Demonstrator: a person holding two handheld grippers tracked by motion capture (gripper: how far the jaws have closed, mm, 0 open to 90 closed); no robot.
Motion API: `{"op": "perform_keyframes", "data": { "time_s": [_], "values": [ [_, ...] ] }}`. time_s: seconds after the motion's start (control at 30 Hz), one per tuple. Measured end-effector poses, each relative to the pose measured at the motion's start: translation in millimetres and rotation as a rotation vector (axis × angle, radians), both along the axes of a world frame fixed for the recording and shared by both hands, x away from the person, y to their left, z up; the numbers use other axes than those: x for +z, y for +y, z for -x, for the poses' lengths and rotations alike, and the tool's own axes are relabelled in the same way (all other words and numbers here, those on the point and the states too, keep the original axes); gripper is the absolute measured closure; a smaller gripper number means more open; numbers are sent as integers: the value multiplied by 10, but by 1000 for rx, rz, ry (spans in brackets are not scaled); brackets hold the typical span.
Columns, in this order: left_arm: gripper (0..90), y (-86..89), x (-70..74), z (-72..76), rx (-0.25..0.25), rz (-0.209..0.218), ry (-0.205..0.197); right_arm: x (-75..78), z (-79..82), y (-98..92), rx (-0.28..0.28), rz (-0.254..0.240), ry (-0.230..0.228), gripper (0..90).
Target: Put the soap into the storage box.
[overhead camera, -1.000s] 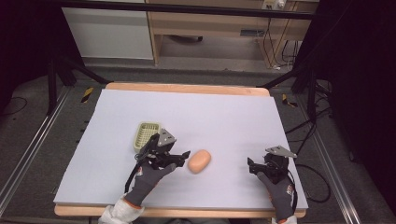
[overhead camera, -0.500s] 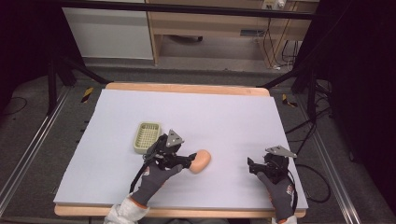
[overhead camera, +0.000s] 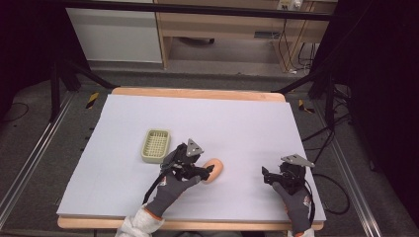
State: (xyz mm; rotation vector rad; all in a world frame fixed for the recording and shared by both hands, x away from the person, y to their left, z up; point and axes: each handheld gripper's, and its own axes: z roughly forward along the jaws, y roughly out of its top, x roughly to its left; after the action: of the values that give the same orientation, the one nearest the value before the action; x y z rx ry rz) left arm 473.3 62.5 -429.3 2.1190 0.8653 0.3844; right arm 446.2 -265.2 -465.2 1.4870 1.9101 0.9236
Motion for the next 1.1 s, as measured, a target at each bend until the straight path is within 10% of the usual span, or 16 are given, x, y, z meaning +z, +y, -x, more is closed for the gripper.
{"op": "perform_keyframes", "data": {
  "time_s": [1.1],
  "values": [
    [236,-310,-330,-116,-17,-124,79,-13,-9,11,14,-6,15,84]
  ]
}}
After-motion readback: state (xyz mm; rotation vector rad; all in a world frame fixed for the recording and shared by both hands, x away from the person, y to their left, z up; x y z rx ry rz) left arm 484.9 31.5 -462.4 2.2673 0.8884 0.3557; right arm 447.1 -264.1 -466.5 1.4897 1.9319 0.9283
